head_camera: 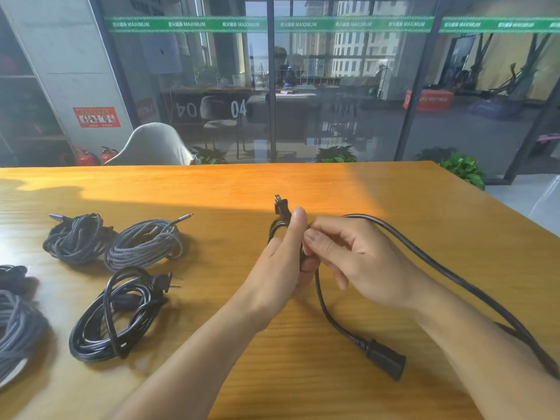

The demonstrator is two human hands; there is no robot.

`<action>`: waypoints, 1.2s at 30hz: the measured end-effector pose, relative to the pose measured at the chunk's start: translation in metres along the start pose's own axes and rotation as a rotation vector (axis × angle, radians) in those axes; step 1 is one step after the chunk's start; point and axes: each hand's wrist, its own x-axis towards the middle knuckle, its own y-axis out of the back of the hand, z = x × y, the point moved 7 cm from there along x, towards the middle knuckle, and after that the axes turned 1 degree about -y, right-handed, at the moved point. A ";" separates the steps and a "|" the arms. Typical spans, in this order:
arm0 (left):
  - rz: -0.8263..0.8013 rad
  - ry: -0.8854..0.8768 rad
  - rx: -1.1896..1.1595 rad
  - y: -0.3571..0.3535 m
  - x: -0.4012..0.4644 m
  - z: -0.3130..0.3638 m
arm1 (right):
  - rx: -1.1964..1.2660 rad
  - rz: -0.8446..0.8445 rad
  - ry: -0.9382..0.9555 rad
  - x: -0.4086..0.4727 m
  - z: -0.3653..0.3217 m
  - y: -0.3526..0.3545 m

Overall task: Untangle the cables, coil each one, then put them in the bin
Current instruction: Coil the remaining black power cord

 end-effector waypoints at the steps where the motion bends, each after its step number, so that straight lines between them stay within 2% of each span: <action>1: 0.015 -0.005 -0.009 0.002 0.000 0.000 | -0.001 -0.005 0.007 -0.001 -0.002 -0.002; 7: 0.190 -0.065 0.016 0.021 0.003 0.008 | -0.100 0.007 0.087 0.001 -0.004 -0.007; 10: 0.328 -0.108 0.047 0.040 0.004 0.010 | -0.083 -0.010 -0.007 -0.001 0.004 -0.014; 13: 0.487 -0.080 0.005 0.068 0.003 0.007 | -0.222 -0.016 -0.177 -0.003 0.021 -0.008; 15: 0.529 -0.059 -0.074 0.081 0.002 0.005 | -0.243 -0.063 -0.284 -0.005 0.027 -0.002; 17: 0.522 -0.047 -0.161 0.083 0.002 0.004 | -0.184 -0.190 -0.345 -0.007 0.028 -0.010; 21: 0.443 -0.038 -0.291 0.072 0.006 0.002 | 0.024 -0.491 -0.300 -0.015 0.019 -0.052; 24: 0.336 -0.035 -0.412 0.061 0.007 0.005 | 0.042 -0.570 -0.244 -0.016 0.019 -0.064; 28: 0.106 -0.043 -0.621 0.045 0.004 0.017 | 0.063 -0.562 -0.226 -0.014 0.024 -0.068; 31: -0.047 -0.027 -0.710 0.037 0.000 0.021 | -0.038 -0.488 -0.228 -0.008 0.036 -0.059; 36: -0.271 0.014 -0.667 0.021 -0.008 0.025 | -0.163 -0.427 -0.205 0.002 0.051 -0.033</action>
